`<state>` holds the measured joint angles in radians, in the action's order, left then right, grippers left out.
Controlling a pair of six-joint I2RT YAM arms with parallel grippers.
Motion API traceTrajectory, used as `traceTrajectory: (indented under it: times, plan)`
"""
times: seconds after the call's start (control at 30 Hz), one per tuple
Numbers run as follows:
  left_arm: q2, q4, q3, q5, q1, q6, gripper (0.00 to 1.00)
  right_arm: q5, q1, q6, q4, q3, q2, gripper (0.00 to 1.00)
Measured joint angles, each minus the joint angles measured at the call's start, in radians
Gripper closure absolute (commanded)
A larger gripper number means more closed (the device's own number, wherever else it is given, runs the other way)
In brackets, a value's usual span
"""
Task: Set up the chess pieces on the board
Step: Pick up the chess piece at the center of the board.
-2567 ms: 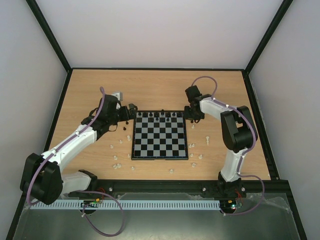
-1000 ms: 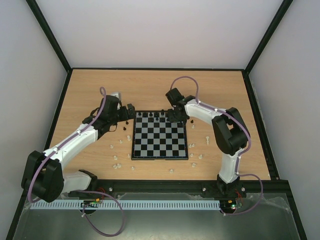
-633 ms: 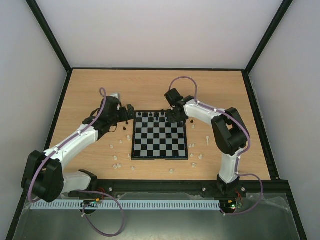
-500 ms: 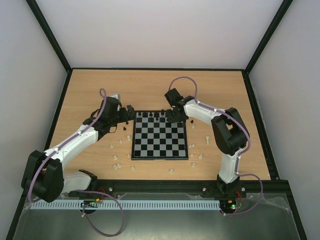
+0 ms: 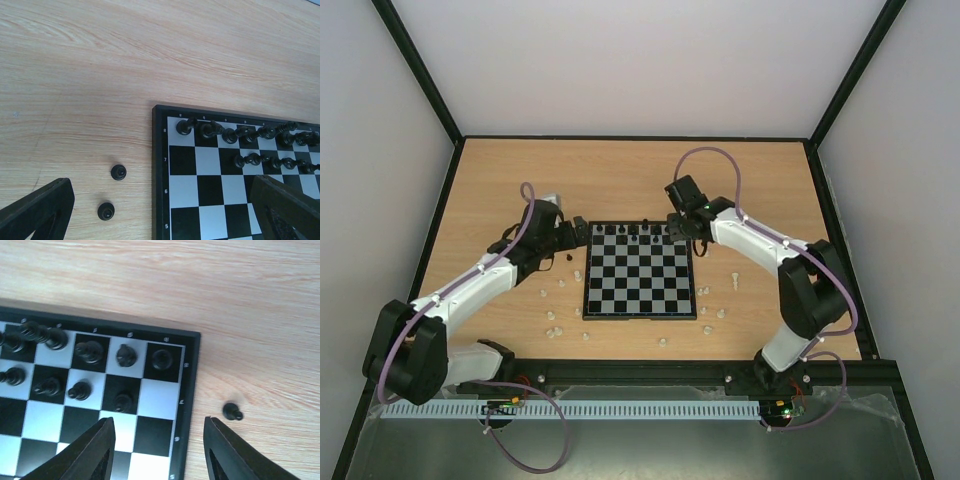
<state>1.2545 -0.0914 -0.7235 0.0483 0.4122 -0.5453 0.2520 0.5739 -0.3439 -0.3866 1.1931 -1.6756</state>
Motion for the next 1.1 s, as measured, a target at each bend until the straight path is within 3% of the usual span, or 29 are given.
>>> traceTrajectory:
  times: [0.23,0.47,0.9,1.1]
  plan:
    - [0.006,0.023,0.006,-0.016,0.000,-0.002,0.00,0.028,-0.094,-0.026,0.035,-0.062,0.014,0.50]
    - [0.040,0.043,0.007,-0.024,0.021,-0.005,0.01,0.023,-0.171,-0.038,0.050,-0.068,-0.045,0.60]
    - [0.037,0.045,0.010,-0.013,0.042,-0.005,0.00,-0.037,-0.174,-0.030,0.051,-0.056,-0.134,0.68]
    - [0.039,0.045,0.010,-0.010,0.052,-0.005,0.00,-0.025,-0.175,-0.027,0.049,-0.055,-0.152,0.77]
